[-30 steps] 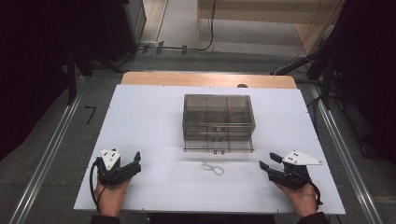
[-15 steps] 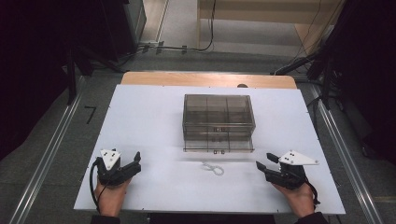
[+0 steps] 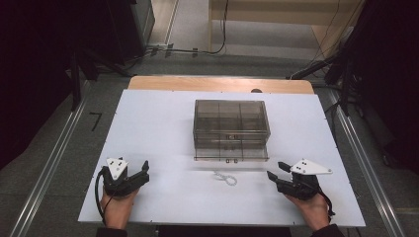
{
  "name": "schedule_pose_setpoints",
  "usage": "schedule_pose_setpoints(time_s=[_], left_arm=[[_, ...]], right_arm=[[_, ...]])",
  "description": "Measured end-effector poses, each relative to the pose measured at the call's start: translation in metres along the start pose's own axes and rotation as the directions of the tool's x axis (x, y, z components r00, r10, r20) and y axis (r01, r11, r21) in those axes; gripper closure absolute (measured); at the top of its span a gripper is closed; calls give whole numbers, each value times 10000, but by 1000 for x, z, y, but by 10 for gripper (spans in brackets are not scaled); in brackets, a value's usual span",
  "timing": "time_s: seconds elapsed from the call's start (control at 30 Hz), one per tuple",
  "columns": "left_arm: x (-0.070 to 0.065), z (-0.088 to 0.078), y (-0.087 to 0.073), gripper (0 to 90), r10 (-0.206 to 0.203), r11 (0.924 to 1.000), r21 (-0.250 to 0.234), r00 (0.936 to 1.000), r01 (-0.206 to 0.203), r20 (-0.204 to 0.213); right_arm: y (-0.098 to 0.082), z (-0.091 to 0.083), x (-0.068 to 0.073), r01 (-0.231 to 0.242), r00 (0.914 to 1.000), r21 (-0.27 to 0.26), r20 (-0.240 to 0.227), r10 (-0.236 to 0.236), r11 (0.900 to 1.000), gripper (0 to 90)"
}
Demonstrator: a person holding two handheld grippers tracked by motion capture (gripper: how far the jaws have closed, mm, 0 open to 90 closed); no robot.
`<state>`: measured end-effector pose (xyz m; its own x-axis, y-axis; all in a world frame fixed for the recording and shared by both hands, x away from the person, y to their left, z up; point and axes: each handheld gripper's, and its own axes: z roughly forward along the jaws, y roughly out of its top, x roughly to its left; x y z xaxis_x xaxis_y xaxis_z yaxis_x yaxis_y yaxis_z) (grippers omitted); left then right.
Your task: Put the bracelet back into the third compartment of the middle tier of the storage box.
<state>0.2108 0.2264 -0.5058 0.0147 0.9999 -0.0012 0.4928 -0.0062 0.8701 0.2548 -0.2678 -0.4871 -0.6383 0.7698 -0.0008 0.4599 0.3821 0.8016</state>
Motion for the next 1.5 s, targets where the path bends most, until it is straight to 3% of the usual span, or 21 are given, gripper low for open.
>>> schedule_pose_setpoints(time_s=[1.5], left_arm=[[0,1,0,157,8,10000,33,10000,-8,32]], right_arm=[[18,25,33,844,9931,28,-816,-839,9964,430]])
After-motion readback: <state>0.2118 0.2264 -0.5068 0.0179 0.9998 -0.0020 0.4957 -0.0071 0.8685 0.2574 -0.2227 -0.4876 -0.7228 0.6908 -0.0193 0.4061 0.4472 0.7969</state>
